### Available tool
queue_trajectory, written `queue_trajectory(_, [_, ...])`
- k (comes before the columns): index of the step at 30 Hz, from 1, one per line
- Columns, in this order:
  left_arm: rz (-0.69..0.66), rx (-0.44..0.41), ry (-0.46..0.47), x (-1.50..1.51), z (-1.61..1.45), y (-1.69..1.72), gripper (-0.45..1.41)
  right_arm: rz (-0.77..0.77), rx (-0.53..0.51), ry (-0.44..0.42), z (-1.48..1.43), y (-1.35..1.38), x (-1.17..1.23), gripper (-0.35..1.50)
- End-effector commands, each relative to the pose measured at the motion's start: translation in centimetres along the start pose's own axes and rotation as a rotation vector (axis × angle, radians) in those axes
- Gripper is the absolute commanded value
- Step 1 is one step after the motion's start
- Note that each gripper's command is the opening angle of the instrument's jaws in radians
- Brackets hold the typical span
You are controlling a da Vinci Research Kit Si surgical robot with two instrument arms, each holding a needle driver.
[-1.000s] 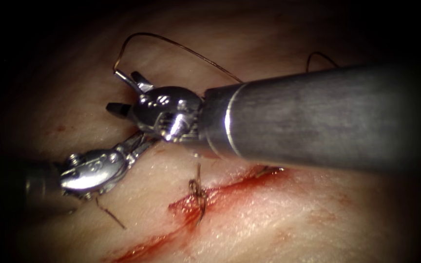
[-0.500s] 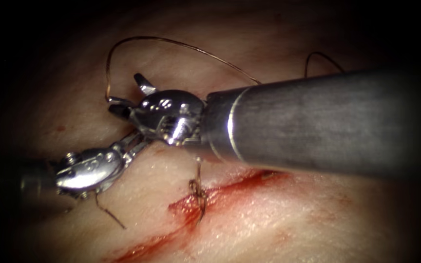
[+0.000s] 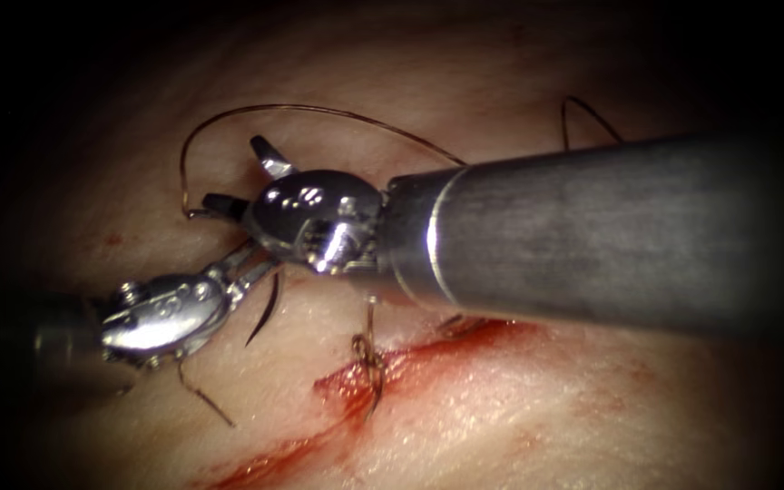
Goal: Wound Closure
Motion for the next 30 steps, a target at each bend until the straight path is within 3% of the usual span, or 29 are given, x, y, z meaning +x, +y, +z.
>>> queue_trajectory(1, [0.001,-0.001,-0.001,-0.07,0.05,0.03,0.14,-0.001,0.02,-0.008,0.0,-0.04,-0.05,1.16])
queue_trajectory(5, [0.002,-0.002,-0.001,-0.07,0.06,0.01,0.1,-0.003,0.029,-0.012,-0.05,-0.02,-0.08,1.2])
queue_trajectory(8, [0.002,-0.002,-0.001,-0.07,0.06,0.01,0.07,-0.005,0.036,-0.012,-0.1,-0.02,-0.09,1.04])
queue_trajectory(10, [0.002,-0.002,-0.001,-0.08,0.06,0.01,0.07,-0.004,0.039,-0.011,-0.1,-0.02,-0.08,1.04])
queue_trajectory(12, [0.002,-0.001,-0.001,-0.08,0.06,0.01,0.19,-0.002,0.042,-0.011,-0.1,-0.01,-0.06,1.09])
queue_trajectory(16, [0.003,0.001,-0.001,-0.1,0.07,-0.02,0.61,-0.017,0.03,0.017,-0.22,0.14,0.01,1.3])
queue_trajectory(18, [0.005,0.003,0.001,-0.13,0.06,0.0,0.54,-0.018,0.026,0.026,-0.29,0.21,0.04,1.3])
queue_trajectory(20, [0.006,0.005,0.001,-0.14,0.06,0.01,0.59,-0.017,0.027,0.031,-0.33,0.25,0.05,1.31])
queue_trajectory(25, [-0.032,-0.064,0.026,-0.32,0.0,0.12,0.91,-0.04,0.018,0.029,-0.56,0.48,0.05,1.36])
queue_trajectory(30, [-0.017,-0.143,0.051,-0.46,-0.1,0.26,0.83,-0.05,0.017,0.032,-0.62,0.5,-0.02,1.38])
